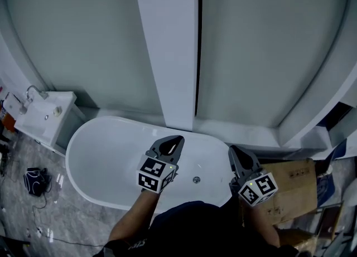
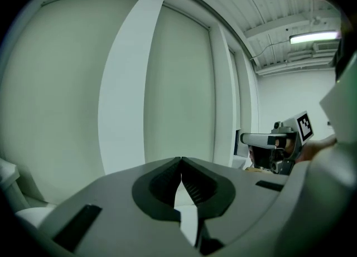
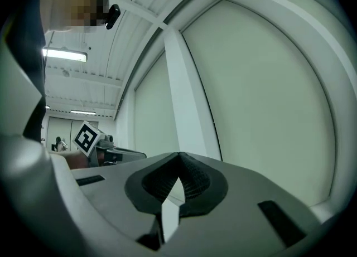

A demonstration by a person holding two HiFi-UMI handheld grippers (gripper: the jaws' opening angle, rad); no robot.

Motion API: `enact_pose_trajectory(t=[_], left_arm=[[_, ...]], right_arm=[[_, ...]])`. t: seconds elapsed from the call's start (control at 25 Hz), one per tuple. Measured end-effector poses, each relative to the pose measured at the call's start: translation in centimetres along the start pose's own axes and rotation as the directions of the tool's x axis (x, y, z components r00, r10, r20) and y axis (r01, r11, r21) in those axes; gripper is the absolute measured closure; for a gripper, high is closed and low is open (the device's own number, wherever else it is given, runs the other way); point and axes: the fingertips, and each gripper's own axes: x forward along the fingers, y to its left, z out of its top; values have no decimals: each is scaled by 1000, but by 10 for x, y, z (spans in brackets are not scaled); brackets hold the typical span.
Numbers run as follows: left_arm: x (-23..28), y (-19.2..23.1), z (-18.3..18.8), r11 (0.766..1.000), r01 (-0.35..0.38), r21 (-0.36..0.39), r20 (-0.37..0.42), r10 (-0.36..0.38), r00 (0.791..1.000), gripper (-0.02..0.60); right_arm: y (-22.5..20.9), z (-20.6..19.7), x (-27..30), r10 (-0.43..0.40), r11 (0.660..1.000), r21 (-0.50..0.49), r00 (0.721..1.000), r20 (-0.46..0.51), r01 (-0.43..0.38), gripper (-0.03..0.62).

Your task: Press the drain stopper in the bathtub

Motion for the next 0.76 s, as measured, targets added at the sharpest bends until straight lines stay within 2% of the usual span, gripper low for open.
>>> enact_pose_trajectory(t=[0.52,0.76], left_arm=[[-1,1,1,999,26,-27,38,-25,999,565],[3,-1,6,999,29,-12,49,-29,998,565]], right_arm=[[11,-9,18,23,1000,-4,999,-31,-23,583],[10,-7,19,23,1000,-3,999,-26,-23,583]])
